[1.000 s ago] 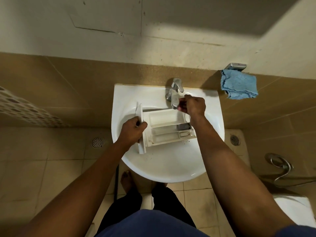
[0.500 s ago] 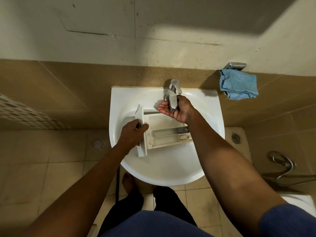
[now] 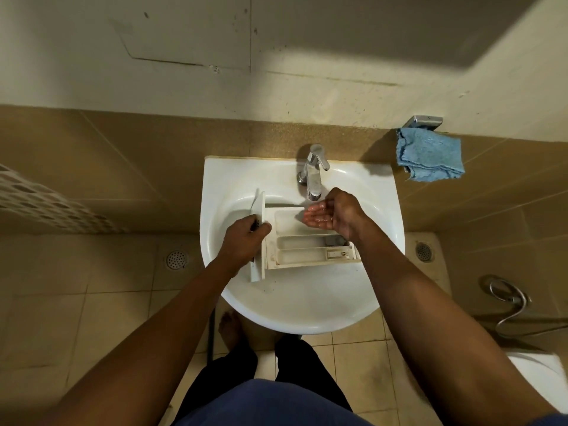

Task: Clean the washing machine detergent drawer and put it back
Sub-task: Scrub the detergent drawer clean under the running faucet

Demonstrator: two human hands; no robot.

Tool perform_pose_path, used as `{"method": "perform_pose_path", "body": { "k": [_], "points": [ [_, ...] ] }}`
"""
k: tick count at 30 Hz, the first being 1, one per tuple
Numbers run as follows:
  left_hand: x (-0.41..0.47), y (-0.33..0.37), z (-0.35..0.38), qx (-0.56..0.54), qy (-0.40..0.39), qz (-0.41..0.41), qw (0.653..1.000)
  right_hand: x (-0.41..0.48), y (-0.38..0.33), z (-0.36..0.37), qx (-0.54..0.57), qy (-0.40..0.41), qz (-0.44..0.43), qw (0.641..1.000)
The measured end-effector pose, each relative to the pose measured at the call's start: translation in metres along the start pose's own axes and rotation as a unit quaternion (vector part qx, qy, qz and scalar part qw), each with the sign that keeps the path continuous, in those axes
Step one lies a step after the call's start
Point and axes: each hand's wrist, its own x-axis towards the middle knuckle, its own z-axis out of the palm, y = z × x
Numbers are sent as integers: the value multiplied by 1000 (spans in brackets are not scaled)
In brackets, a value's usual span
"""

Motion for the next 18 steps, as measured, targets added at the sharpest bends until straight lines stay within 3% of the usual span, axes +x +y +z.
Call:
{"method": "perform_pose_path", "body": {
  "k": [4, 6, 8, 11, 13, 16, 18],
  "points": [
    [-1, 0, -1, 10, -4, 3, 1000, -18, 29, 19, -57, 26, -64, 996],
    [0, -2, -1, 15, -5, 5, 1000, -25, 49, 29, -157, 16, -106, 982],
    [1, -3, -1, 17, -6, 6, 1000, -28, 68, 27, -335, 6, -215, 917],
    [4, -4, -1, 19, -3, 4, 1000, -29, 81, 11, -575, -28, -307, 758],
    [3, -2, 0, 25, 3, 5, 1000, -30, 83, -4, -631, -60, -310, 708],
    [-1, 0, 7, 53, 24, 22, 998, -35, 81, -30, -716, -12, -294, 634],
    [-5, 2, 12, 67, 36, 37, 996, -39, 80, -32, -741, 19, -241, 626]
  ]
}}
